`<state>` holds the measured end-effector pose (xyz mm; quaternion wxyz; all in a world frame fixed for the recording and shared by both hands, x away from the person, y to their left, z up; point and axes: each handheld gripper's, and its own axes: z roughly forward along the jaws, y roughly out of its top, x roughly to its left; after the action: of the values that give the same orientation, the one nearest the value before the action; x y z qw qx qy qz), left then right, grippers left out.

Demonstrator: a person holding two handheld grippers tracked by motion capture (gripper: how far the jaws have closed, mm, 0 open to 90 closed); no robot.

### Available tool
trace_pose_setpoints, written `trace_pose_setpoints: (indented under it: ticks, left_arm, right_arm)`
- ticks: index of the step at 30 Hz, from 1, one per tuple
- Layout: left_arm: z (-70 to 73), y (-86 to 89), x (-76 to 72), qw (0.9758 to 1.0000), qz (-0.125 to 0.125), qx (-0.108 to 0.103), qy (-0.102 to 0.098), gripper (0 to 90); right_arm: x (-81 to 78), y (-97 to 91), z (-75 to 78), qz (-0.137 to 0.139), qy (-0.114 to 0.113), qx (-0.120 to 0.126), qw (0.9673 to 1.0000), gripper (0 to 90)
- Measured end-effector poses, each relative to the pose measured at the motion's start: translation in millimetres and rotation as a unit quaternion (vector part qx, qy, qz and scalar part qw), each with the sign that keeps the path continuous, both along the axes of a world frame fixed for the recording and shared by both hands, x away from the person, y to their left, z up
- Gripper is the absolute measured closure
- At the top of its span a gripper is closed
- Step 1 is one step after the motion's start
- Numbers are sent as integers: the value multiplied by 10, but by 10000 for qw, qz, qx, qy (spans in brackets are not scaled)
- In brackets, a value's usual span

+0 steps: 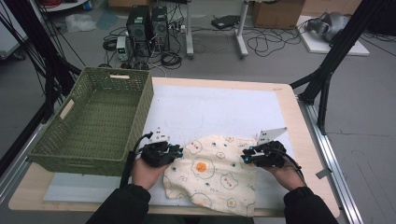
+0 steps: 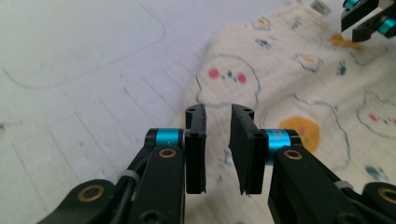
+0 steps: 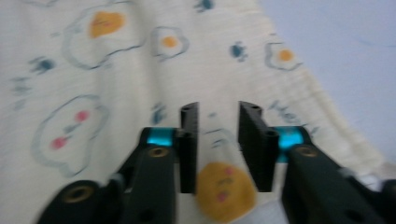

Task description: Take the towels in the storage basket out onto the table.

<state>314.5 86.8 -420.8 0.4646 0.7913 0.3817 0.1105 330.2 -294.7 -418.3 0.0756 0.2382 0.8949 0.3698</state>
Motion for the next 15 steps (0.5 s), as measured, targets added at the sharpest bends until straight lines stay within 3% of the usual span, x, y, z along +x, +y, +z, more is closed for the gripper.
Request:
trace_pose_setpoints:
  ticks: [3,5,6,7,8,9,12,15]
  left_arm:
    - [-13,-96,167,9997,78,103,199,613]
    - [-68,-149,247,9991,25,136,400,592]
    - [-101,-171,277,9985,-37,192,518,592]
    - [-139,-185,296,9977,-125,281,604,630]
    - [-170,-193,308,9970,-203,386,644,733]
    - [-183,-196,311,9970,-195,457,598,845]
    - [-104,-159,291,9987,189,384,264,867]
    - [50,-90,247,9978,619,34,-254,868]
  right_arm:
    - [119,38,-71,-155,103,20,9998,601]
    - [177,65,-139,-133,196,-83,9997,621]
    - [193,84,-172,-96,276,-153,9995,661]
    - [201,91,-182,-53,191,-184,9996,728]
    - [214,90,-174,-4,189,-163,9997,827]
    - [224,99,-181,39,228,-152,9996,880]
    - [278,112,-170,84,258,-97,9996,894]
    - [327,149,-32,-54,-24,-10,10000,895]
